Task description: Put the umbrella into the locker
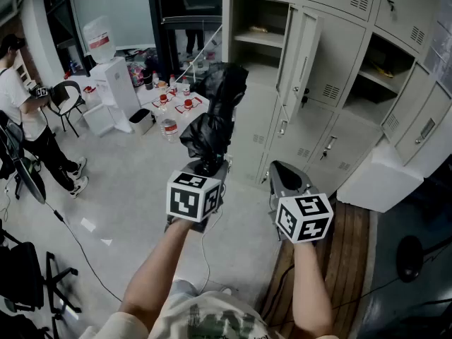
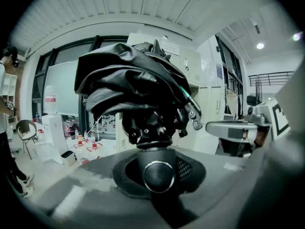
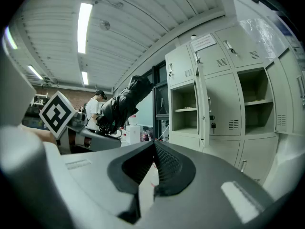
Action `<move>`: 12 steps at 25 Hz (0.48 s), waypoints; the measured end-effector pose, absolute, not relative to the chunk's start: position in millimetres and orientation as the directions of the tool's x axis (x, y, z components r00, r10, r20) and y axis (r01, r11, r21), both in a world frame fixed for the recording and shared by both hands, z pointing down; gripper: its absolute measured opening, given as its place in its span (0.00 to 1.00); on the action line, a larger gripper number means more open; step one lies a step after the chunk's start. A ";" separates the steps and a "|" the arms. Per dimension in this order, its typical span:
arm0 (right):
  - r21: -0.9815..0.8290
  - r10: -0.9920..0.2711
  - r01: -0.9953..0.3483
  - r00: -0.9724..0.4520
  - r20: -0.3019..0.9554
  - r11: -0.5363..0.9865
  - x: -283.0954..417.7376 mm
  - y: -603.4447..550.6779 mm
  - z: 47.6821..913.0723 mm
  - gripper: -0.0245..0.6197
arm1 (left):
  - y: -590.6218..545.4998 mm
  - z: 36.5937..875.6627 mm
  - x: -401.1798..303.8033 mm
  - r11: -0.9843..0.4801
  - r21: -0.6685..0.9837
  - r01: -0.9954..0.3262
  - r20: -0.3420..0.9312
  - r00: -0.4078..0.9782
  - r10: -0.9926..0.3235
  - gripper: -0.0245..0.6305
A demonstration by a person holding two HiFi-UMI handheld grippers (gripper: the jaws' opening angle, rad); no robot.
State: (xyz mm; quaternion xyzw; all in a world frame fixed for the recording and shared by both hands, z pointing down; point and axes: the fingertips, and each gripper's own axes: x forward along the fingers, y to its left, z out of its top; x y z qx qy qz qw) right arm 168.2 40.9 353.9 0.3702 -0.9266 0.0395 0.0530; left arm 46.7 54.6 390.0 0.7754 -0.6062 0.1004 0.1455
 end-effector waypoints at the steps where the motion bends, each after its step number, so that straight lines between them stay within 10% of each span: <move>1: -0.039 -0.683 -0.692 -0.719 0.129 0.721 169.0 40.2 355.0 0.02 | 54.4 390.2 47.6 -0.224 0.104 -0.969 0.332 0.246 -0.911 0.14; 12: -0.060 -0.700 -0.713 -0.699 0.148 0.699 167.4 12.1 365.0 0.02 | 23.3 396.6 45.9 -0.243 0.103 -0.965 0.347 0.264 -0.900 0.14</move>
